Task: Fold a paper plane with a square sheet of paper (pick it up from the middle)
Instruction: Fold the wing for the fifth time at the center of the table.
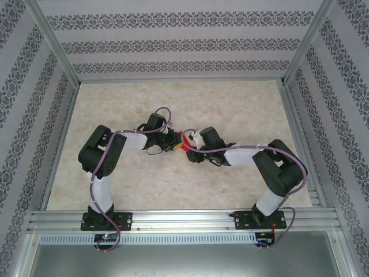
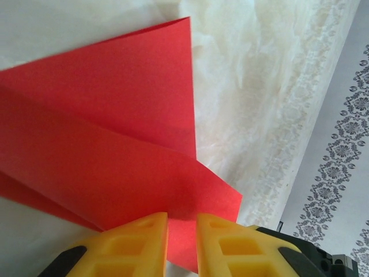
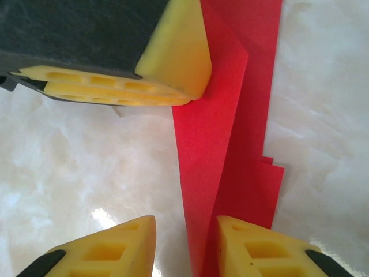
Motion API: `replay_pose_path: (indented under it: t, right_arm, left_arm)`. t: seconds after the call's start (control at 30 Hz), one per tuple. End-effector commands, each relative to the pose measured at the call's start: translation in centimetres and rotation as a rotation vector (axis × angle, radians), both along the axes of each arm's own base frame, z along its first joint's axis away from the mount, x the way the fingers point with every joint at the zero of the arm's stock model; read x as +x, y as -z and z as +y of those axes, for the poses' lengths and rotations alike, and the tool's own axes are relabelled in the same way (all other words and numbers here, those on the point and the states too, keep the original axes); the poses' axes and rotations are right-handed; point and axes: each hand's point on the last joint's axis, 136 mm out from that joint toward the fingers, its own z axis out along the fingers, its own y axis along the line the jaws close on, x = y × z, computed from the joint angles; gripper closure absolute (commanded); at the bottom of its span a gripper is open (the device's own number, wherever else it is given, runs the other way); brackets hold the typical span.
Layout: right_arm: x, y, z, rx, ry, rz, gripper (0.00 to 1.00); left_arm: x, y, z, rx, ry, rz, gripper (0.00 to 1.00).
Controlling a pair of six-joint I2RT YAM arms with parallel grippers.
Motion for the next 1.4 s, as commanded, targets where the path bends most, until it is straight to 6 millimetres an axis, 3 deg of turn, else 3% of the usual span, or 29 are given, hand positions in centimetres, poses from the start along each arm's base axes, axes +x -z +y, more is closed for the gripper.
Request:
replay_pose_path:
  t: [0.0,0.27,0.43,0.57,0.9,1.37]
  right_arm:
    - [0.6,-0.5,-0.1,-0.043,-0.018,-0.058,0.67]
    - [1.1,0.2,-0.3,-0.085,-0.029,-0.071,0.69]
    - [0.9,0.1,0.2,-0.07,-0.047,-0.06,0.84]
    - [0.3,-0.8,0.9,0.011,-0.061,-0.029,0.94]
    - [-0.3,-1.8,1.6,0.231,-0.009,0.111,1.0]
    - [-0.9,0.5,2.2,0.262,0.029,0.258,0.98]
  left_arm:
    - [0.4,0.4,-0.2,0.026,0.012,-0.014,0.78]
    - [0.5,0.4,-0.1,0.025,0.014,-0.01,0.79]
    - [0.6,0.0,-0.1,0.017,0.016,-0.016,0.78]
    - [0.9,-1.6,0.0,-0.004,0.022,-0.051,0.77]
    - [0.1,-4.4,0.4,-0.043,0.051,-0.14,0.74]
    - [-1.3,-2.0,0.5,-0.056,0.06,-0.091,0.75]
